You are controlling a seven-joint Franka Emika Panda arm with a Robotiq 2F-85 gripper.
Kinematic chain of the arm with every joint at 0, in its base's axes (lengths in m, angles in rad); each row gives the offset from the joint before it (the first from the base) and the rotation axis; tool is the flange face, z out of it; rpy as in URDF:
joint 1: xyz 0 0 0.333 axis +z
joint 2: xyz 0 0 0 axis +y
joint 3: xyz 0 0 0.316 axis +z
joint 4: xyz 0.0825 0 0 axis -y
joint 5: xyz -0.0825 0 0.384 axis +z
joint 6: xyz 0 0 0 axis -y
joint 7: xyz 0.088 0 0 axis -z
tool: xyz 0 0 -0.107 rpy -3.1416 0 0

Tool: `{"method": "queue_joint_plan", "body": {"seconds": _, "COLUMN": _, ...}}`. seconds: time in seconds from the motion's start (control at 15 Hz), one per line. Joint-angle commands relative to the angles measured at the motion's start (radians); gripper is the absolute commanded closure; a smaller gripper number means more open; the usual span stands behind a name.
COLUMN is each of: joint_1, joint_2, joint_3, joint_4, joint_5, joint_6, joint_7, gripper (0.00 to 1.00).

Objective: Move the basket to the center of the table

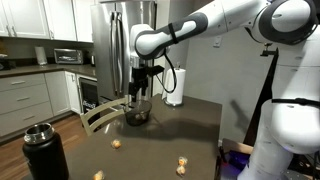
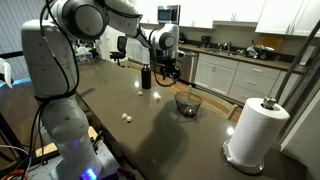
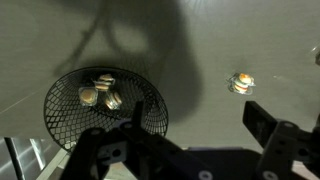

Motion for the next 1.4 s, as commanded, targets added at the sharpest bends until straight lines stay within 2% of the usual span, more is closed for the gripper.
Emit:
{"method": "queue_joint_plan", "body": {"seconds": 0.0, "joint_1": -0.010, "joint_2": 0.075, "joint_3": -0.001, "joint_4": 0.058, "joint_5": 0.022, "joint_6": 0.019, "joint_7": -0.061, "gripper": 0.00}}
{"method": "queue_joint_plan", "body": {"seconds": 0.8, "joint_1": -0.042, "joint_2": 0.283, "joint_3": 0.004, "joint_4": 0.181, "joint_5": 0.059, "joint_6": 0.020, "joint_7": -0.118, "gripper": 0.00}}
{"method": "queue_joint_plan", "body": {"seconds": 1.33, "joint_1": -0.051, "joint_2": 0.340, "joint_3": 0.005, "joint_4": 0.196, "joint_5": 0.061, "joint_6": 0.025, "joint_7": -0.132, "gripper": 0.00}}
